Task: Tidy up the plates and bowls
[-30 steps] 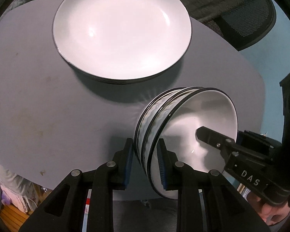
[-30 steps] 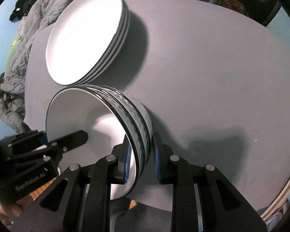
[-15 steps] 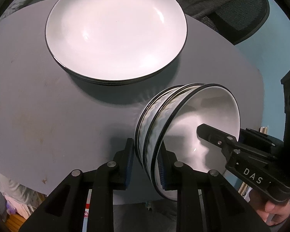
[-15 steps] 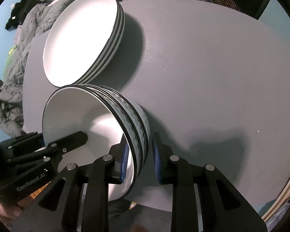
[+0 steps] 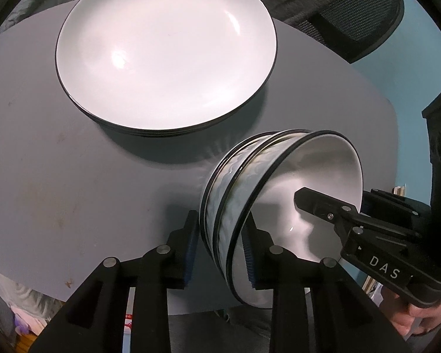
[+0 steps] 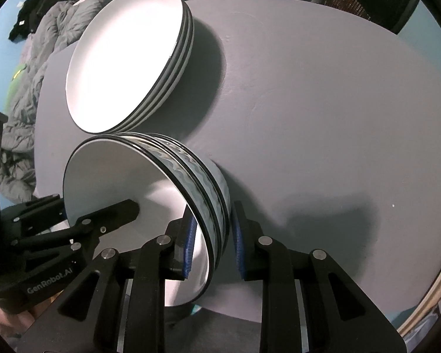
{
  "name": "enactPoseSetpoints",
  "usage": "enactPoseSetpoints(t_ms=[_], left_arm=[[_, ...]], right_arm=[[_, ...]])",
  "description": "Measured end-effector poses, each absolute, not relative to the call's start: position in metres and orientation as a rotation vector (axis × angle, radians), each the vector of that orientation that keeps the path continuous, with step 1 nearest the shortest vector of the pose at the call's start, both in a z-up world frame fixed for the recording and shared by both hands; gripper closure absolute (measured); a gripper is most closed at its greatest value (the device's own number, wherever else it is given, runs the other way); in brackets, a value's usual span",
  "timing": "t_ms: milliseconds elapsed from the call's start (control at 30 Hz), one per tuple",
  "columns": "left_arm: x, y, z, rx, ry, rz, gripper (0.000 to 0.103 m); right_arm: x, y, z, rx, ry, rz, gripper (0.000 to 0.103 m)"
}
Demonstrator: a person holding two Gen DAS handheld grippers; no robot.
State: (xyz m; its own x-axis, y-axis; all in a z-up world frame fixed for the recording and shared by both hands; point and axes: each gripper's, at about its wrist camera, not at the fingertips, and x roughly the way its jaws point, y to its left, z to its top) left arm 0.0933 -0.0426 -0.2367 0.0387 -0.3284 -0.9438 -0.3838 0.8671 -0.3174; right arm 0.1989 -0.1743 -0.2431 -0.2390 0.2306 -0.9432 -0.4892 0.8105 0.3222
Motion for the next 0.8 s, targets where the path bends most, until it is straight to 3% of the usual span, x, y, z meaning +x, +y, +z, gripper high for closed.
enactPoseSetpoints(t_ms=[367, 800], left_arm=[[0.087, -0.04, -0.232, -0.577, 1.552, 0.083, 0.083], [0.085, -0.04, -0.225, -0.55, 1.562, 0.115, 0.083]], right_arm=[[0.191, -0.174, -0.235, -0.248, 1.662, 0.649, 0.087], [0.183, -0.176, -0.235, -0.194, 1.705, 0.617, 0.088]])
